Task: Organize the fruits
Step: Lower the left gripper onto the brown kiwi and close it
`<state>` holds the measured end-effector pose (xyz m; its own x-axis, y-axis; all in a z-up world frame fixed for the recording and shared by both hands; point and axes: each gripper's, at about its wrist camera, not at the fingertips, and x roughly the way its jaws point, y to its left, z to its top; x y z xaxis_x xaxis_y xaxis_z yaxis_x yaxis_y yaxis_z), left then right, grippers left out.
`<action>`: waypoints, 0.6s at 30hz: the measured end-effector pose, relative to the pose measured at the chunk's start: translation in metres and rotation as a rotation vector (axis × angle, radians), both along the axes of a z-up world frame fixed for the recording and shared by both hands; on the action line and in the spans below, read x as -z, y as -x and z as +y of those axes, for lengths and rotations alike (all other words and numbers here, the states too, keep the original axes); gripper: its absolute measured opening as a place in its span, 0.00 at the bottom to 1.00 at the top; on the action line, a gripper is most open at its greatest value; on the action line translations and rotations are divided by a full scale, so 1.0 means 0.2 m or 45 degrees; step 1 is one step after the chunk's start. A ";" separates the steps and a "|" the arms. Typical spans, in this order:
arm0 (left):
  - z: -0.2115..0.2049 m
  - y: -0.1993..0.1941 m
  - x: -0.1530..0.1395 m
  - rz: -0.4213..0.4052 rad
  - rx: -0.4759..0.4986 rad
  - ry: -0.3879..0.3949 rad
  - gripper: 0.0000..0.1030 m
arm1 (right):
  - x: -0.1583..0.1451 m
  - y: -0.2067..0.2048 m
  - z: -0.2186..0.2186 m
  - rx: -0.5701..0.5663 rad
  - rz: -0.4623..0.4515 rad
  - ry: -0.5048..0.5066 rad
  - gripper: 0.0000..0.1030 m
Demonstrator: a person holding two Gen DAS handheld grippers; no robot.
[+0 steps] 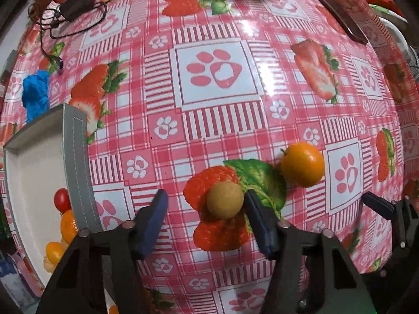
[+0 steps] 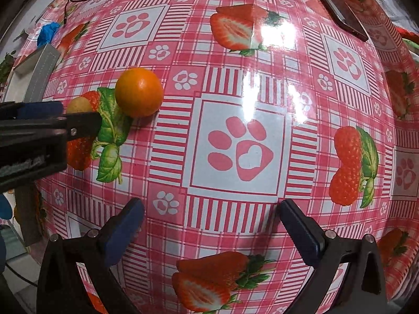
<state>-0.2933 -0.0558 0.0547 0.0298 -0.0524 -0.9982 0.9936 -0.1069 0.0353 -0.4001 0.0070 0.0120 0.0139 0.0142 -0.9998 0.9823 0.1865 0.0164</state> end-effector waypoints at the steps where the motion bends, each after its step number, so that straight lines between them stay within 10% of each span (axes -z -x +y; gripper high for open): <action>1: 0.00 0.00 0.00 -0.002 -0.005 0.009 0.51 | 0.00 0.00 0.00 -0.002 -0.001 0.004 1.00; 5: 0.04 -0.05 -0.01 0.000 -0.065 0.000 0.29 | 0.02 0.01 0.00 -0.012 -0.003 0.011 1.00; 9: 0.13 -0.15 -0.01 0.014 -0.113 -0.015 0.31 | 0.01 0.00 -0.01 -0.021 -0.003 0.009 1.00; 10: 0.15 -0.16 -0.01 0.009 -0.113 -0.014 0.35 | 0.01 0.00 -0.01 -0.022 -0.004 0.009 1.00; 12: 0.17 -0.18 0.01 0.005 -0.114 -0.027 0.76 | 0.01 0.01 -0.01 -0.024 -0.005 0.015 1.00; 18: 0.19 -0.25 0.08 0.003 -0.141 -0.043 0.88 | 0.01 0.01 0.00 -0.027 -0.007 0.021 1.00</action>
